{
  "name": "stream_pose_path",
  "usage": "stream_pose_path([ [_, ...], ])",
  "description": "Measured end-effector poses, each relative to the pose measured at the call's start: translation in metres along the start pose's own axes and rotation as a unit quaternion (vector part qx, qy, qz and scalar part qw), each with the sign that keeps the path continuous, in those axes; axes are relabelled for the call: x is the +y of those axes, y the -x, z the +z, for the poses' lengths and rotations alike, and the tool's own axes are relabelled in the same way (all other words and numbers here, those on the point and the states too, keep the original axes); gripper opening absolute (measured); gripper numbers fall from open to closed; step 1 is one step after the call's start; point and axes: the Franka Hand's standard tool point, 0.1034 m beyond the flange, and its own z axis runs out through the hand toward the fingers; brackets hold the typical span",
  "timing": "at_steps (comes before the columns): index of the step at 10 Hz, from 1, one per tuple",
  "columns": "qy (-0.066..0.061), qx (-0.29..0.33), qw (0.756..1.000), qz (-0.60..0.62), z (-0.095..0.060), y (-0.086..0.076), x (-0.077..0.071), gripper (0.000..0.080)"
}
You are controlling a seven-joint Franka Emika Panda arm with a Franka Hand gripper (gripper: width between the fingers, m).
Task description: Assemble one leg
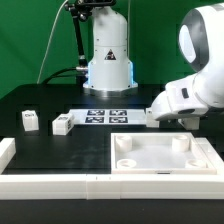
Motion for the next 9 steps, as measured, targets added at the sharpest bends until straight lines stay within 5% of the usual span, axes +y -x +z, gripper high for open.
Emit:
stream_pose_path([
  [1,0.000,0.000,1.000,0.001,0.0000,-0.0001,0.0005,0.0649],
  [2,0.001,-0.001,1.000,0.005,0.0009,0.0001,-0.0010,0.0524],
  [3,0.002,-0.001,1.000,0.005,0.0013,0.0002,-0.0019,0.0524],
  [4,0.001,-0.001,1.000,0.004,0.0013,0.0002,-0.0016,0.0340],
  [5,0.001,-0.001,1.000,0.004,0.0012,0.0002,-0.0015,0.0289],
  [9,0.001,-0.001,1.000,0.004,0.0013,0.0002,-0.0015,0.0289],
])
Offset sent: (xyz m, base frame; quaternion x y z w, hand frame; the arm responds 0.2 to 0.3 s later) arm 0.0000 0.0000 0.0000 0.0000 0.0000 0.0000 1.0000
